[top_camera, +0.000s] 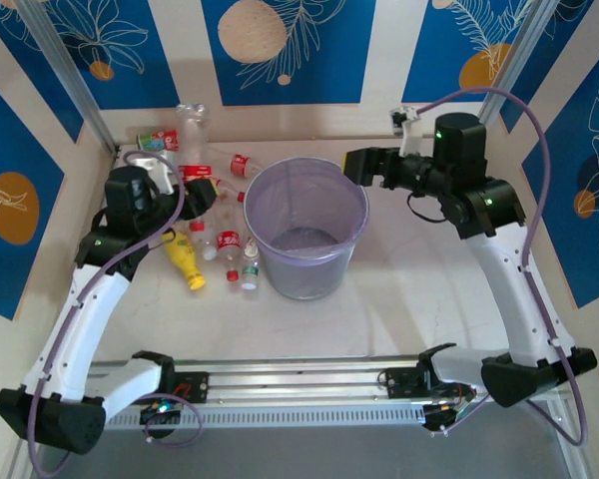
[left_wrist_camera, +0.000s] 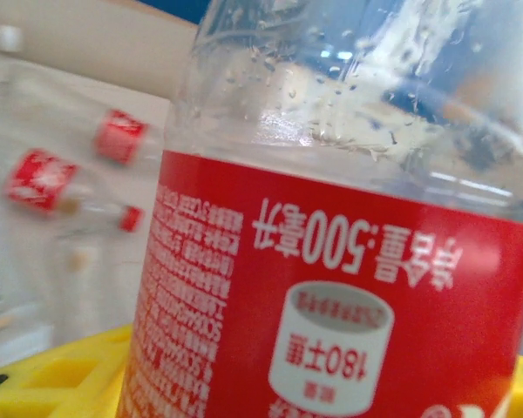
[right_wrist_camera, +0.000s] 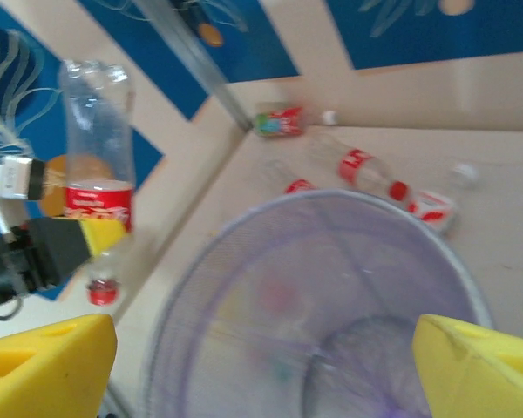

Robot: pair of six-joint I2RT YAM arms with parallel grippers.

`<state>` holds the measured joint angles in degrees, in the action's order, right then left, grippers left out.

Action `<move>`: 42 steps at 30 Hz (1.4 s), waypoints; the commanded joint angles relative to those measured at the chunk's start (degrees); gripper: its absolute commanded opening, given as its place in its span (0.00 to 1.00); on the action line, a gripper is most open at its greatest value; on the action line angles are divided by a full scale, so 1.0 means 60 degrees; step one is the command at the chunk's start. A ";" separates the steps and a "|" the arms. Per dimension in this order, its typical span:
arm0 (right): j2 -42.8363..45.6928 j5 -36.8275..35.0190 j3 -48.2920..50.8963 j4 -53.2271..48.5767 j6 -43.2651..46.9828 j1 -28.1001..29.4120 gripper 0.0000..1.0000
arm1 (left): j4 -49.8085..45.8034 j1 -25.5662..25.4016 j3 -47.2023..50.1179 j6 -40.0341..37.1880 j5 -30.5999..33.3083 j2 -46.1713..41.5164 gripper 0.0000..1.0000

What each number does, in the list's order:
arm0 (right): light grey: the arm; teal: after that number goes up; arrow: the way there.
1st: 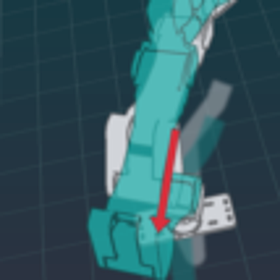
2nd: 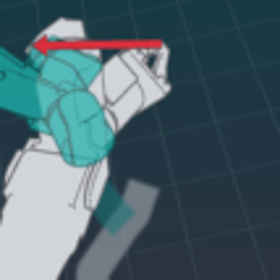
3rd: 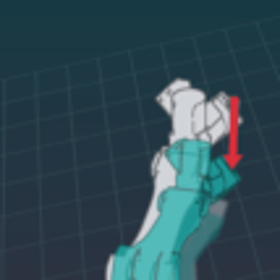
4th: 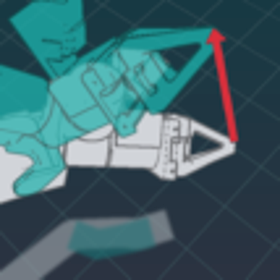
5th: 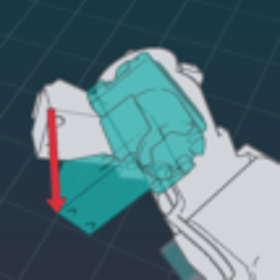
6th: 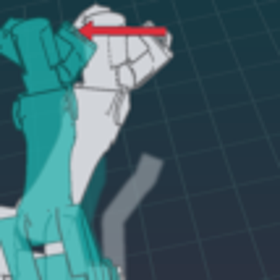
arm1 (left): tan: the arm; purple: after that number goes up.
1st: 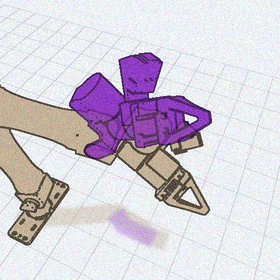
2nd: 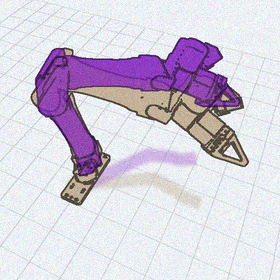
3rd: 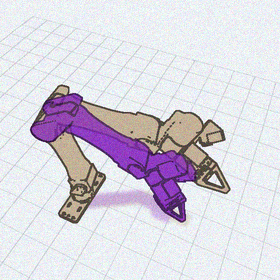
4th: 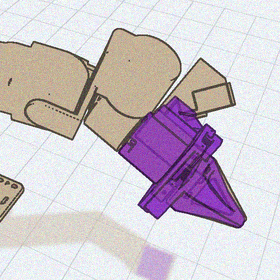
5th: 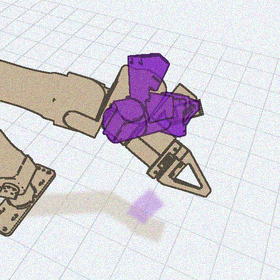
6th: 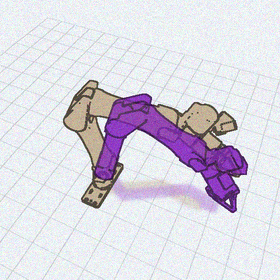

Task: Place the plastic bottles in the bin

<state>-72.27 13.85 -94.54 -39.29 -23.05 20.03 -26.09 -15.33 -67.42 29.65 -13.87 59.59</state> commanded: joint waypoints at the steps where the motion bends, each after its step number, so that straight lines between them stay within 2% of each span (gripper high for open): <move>1: -0.0734 0.0878 -0.0642 0.0602 -0.0405 0.0688 0.87 | 0.0438 -0.1078 -0.0688 -0.0243 -0.0647 0.0303 0.36; 5: -0.1751 0.1562 -0.1423 0.1096 -0.0725 0.1542 0.86 | 0.0598 -0.2210 -0.1258 -0.0425 -0.0920 0.0927 0.35; 9: -0.2592 0.2077 -0.2058 0.1572 -0.0967 0.2154 0.86 | 0.0672 -0.2866 -0.1584 -0.0541 -0.1092 0.1380 0.35; 20: -0.3734 0.2000 -0.2672 0.1942 -0.1467 0.2272 0.83 | 0.1020 -0.3325 -0.1662 -0.0571 -0.1305 0.1603 0.31; 24: -0.3763 0.2034 -0.2750 0.1796 -0.1374 0.2287 0.69 | 0.1022 -0.3325 -0.1669 -0.0519 -0.1017 0.1691 0.33; 26: -0.3696 0.1950 -0.2739 0.1759 -0.1304 0.2253 0.63 | 0.1073 -0.3333 -0.1628 -0.0518 -0.0882 0.1666 0.37; 29: -0.3668 0.1916 -0.2812 0.1726 -0.1237 0.2173 0.58 | 0.1146 -0.3332 -0.1546 -0.0525 -0.0674 0.1584 0.51; 35: -0.3727 0.1920 -0.3129 0.1869 -0.1009 0.1898 0.54 | 0.1173 -0.3274 -0.1269 -0.0625 -0.0540 0.1073 0.98; 42: -0.3863 0.1721 -0.4218 0.1401 -0.0516 0.1120 0.52 | 0.0250 -0.2764 -0.0644 -0.0671 -0.0198 -0.0225 1.00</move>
<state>-95.29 24.21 -116.25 -29.30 -28.67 28.40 -22.13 -33.71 -73.01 26.46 -16.78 62.02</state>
